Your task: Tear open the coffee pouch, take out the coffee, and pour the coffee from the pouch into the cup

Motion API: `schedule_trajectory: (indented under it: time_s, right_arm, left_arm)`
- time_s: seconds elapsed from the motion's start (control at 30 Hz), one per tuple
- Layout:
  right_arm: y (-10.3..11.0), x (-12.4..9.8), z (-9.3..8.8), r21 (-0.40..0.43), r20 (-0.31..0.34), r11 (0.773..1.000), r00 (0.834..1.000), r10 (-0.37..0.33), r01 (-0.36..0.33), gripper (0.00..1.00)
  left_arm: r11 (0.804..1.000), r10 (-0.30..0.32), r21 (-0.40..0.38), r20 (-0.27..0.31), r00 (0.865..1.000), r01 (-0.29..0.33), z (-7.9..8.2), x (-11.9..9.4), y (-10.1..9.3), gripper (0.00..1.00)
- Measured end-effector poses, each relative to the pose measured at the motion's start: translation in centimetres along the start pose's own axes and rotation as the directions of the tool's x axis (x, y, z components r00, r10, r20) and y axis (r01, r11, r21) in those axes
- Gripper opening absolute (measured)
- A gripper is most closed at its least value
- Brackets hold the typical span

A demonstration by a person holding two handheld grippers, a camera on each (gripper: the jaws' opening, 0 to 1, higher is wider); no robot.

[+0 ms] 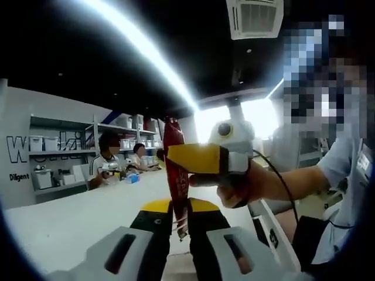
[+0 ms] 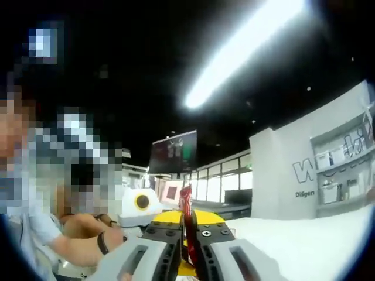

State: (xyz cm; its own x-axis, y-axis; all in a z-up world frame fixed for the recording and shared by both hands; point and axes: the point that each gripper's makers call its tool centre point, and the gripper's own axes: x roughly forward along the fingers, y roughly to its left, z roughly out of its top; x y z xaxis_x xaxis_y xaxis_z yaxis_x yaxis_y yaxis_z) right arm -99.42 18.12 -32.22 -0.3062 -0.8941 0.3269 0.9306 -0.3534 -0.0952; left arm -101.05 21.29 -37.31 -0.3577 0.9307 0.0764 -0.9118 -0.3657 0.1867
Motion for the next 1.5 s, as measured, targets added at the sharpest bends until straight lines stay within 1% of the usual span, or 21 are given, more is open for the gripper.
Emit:
schedule_trajectory:
  time_s: [0.1,0.23,0.27,0.37,0.5,0.6,0.63,0.67,0.7,0.73,0.83,0.9,1.07,1.2,1.27,1.33,1.5]
  right_arm:
    - [-0.07,0.04,0.01,0.023,0.010,1.000,1.000,-0.002,0.002,0.05]
    - [-0.13,0.06,0.01,0.017,0.012,1.000,1.000,-0.007,0.007,0.06]
    - [-0.05,0.14,0.00,0.011,0.006,1.000,1.000,-0.008,0.008,0.06]
    - [0.11,0.25,-0.07,0.019,-0.005,1.000,1.000,-0.006,0.006,0.13]
    - [-0.01,0.11,-0.01,0.011,-0.004,1.000,1.000,-0.018,0.018,0.15]
    - [-0.08,0.10,0.01,-0.007,-0.007,1.000,1.000,-0.025,0.024,0.14]
    - [-0.12,0.14,0.01,-0.023,-0.010,0.999,0.999,-0.031,0.031,0.11]
    - [0.00,0.17,-0.04,-0.031,-0.013,0.999,1.000,-0.023,0.023,0.10]
    - [0.00,0.18,-0.08,-0.036,-0.015,0.999,1.000,-0.022,0.022,0.06]
    - [-0.03,0.16,-0.10,-0.043,-0.015,0.999,1.000,-0.024,0.023,0.05]
    - [-0.22,0.18,-0.14,-0.012,-0.008,1.000,1.000,-0.020,0.020,0.04]
    - [-0.21,0.23,-0.12,-0.010,-0.004,1.000,1.000,-0.019,0.019,0.04]
    - [0.18,0.61,-0.23,-0.053,-0.008,0.998,1.000,-0.016,0.016,0.08]
    - [-0.11,0.38,-0.10,-0.046,0.002,0.999,1.000,-0.020,0.020,0.14]
    - [-0.45,0.06,0.01,-0.035,0.017,0.999,1.000,-0.025,0.026,0.14]
    - [-0.59,-0.15,-0.05,-0.026,0.021,0.999,0.999,-0.025,0.026,0.14]
    - [-0.62,-0.31,-0.24,-0.017,0.019,1.000,1.000,-0.023,0.024,0.13]
  left_arm:
    - [1.000,0.006,0.011,-0.001,1.000,-0.006,-0.01,0.02,-0.02,0.15]
    - [1.000,0.008,0.010,-0.002,1.000,-0.008,-0.02,0.02,0.03,0.14]
    - [1.000,0.009,0.008,-0.002,1.000,-0.009,-0.02,0.01,0.09,0.13]
    - [1.000,0.016,0.003,-0.001,1.000,-0.016,0.01,-0.07,0.33,0.09]
    - [1.000,0.022,-0.008,-0.001,1.000,-0.022,-0.06,-0.18,0.50,0.06]
    - [1.000,0.021,-0.016,0.000,1.000,-0.021,-0.06,-0.16,0.55,0.06]
    - [1.000,0.020,-0.016,0.000,1.000,-0.020,-0.04,-0.13,0.58,0.07]
    - [1.000,0.019,-0.017,-0.001,1.000,-0.019,-0.04,-0.11,0.59,0.07]
    - [1.000,0.020,-0.018,-0.003,1.000,-0.020,-0.04,-0.09,0.61,0.08]
    - [1.000,0.021,-0.020,-0.005,1.000,-0.021,-0.05,-0.08,0.62,0.10]
    - [1.000,0.030,-0.007,-0.007,1.000,-0.030,-0.12,-0.02,0.56,0.12]
    - [1.000,0.030,0.001,-0.009,1.000,-0.030,-0.11,0.05,0.50,0.12]
    - [0.999,0.037,0.000,-0.016,0.999,-0.037,-0.13,0.01,0.57,0.09]
    - [0.998,0.044,-0.037,0.013,0.999,-0.043,-0.28,-0.53,0.71,0.07]
    - [0.996,0.046,-0.074,0.033,0.998,-0.043,-0.28,-0.58,0.83,0.07]
    - [0.995,0.046,-0.093,0.044,0.998,-0.042,-0.29,-0.61,0.88,0.06]
    - [0.994,0.044,-0.101,0.045,0.998,-0.039,-0.28,-0.58,0.66,0.07]
